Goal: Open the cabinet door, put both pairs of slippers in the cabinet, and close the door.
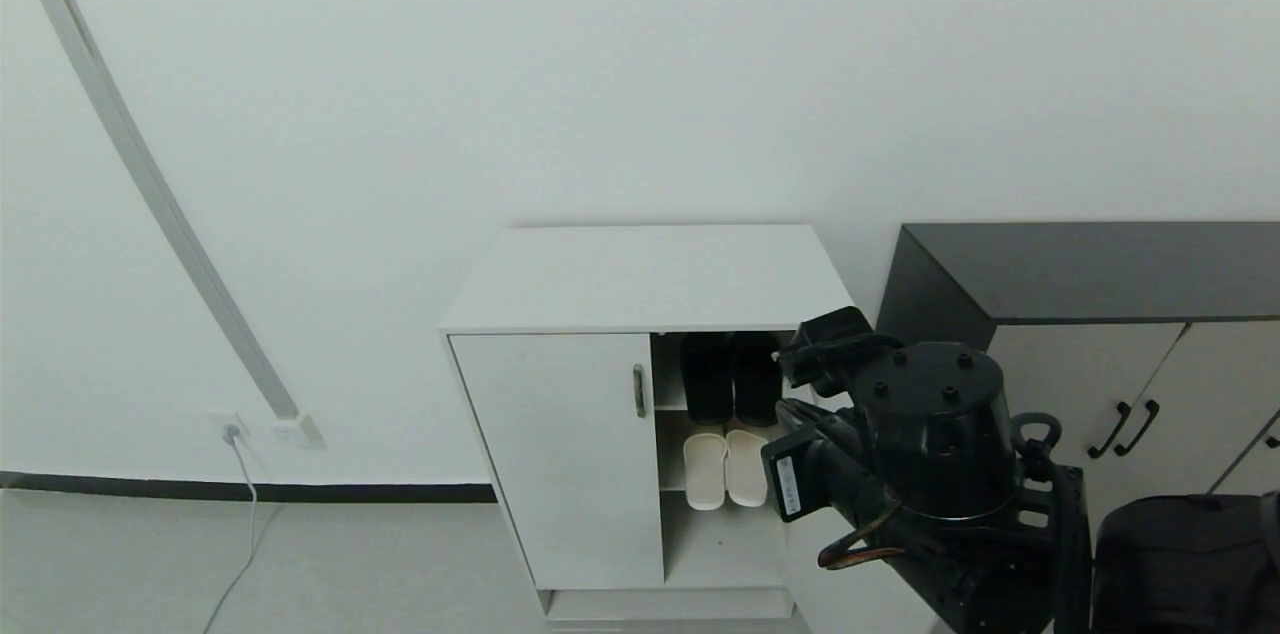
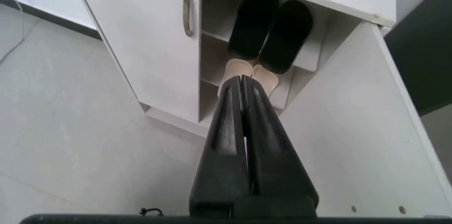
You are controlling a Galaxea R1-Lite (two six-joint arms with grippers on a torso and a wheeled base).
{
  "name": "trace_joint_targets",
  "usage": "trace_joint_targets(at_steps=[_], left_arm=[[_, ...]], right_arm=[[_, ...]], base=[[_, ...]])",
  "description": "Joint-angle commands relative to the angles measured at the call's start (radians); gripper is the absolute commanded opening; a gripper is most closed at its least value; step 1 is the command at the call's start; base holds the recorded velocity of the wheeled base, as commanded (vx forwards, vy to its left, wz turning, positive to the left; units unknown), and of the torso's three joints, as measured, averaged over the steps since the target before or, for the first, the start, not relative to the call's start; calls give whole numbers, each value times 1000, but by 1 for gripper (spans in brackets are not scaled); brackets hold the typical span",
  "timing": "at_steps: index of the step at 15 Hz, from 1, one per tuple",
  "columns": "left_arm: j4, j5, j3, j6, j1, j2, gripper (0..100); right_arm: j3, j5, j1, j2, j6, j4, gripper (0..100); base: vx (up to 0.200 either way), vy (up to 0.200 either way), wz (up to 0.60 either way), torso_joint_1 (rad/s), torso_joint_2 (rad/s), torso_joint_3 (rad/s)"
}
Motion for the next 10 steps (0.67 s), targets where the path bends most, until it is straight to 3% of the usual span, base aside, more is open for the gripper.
trace_joint_targets(at_steps=[1, 6, 10], left_arm=[[-1, 0, 0, -1, 0, 0, 0], [-1, 0, 0, -1, 0, 0, 0], [-1, 2, 0, 1, 0, 0, 0]], right_arm=[[1, 0, 1, -2, 0, -1, 0], [1, 5, -7, 1, 0, -1, 0], [1, 5, -62, 3, -17, -16, 0]], base=[[0, 0, -600, -2, 2, -7], [0, 0, -600, 8, -2, -1], [0, 0, 0, 0, 0, 0]])
